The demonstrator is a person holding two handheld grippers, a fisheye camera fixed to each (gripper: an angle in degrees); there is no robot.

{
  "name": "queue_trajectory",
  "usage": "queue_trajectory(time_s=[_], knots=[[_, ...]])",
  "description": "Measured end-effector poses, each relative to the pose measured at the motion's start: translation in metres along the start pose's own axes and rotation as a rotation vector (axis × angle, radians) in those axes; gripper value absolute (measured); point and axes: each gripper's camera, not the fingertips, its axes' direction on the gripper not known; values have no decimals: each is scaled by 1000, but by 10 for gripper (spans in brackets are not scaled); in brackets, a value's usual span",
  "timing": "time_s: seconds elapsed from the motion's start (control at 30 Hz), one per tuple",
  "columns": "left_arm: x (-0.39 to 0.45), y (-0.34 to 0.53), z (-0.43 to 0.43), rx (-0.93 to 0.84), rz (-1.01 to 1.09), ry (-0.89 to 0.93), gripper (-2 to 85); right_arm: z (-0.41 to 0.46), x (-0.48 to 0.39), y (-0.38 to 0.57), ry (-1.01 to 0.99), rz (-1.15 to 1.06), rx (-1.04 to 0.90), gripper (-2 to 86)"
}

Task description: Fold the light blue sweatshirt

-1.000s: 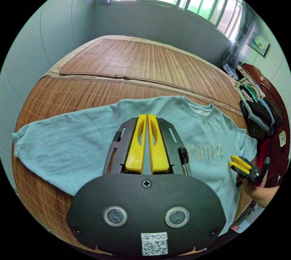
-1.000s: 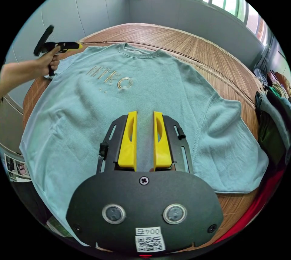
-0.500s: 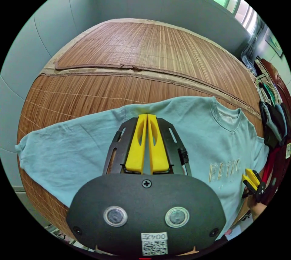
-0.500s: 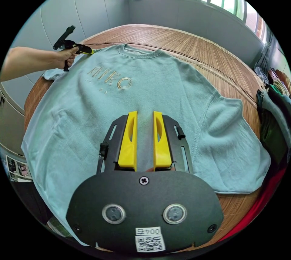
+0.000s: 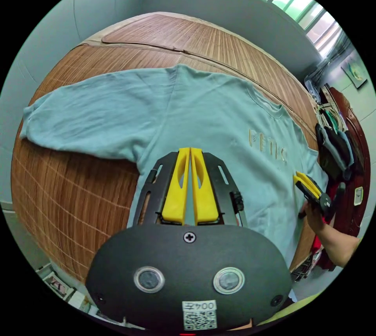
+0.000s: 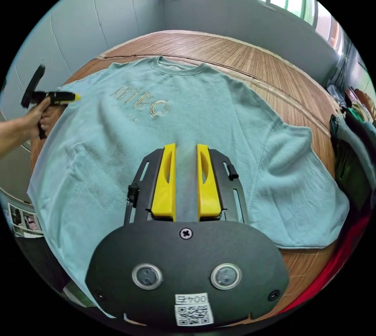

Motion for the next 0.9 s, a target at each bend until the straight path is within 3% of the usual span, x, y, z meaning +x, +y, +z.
queue_trajectory(time_s=[0.13,0.33,0.53,0.63,0.67,0.77,0.9], knots=[[-16,29,6,-79,-27,-95,1,5,12,-2,-33,38,4,69],[-27,8,9,-120,18,-56,2,12,7,-5,0,22,6,66],[7,54,-19,-194,209,-22,2,18,11,-7,-17,31,12,66],[-9,101,-14,-268,124,-48,2,20,9,-8,-7,23,12,66],[-21,114,-17,-202,93,-7,2,21,11,-8,-12,26,12,66],[-41,110,-12,-200,20,68,3,23,14,-9,-25,37,12,66],[-30,97,-23,-237,73,-2,2,25,14,-10,-19,36,12,66]])
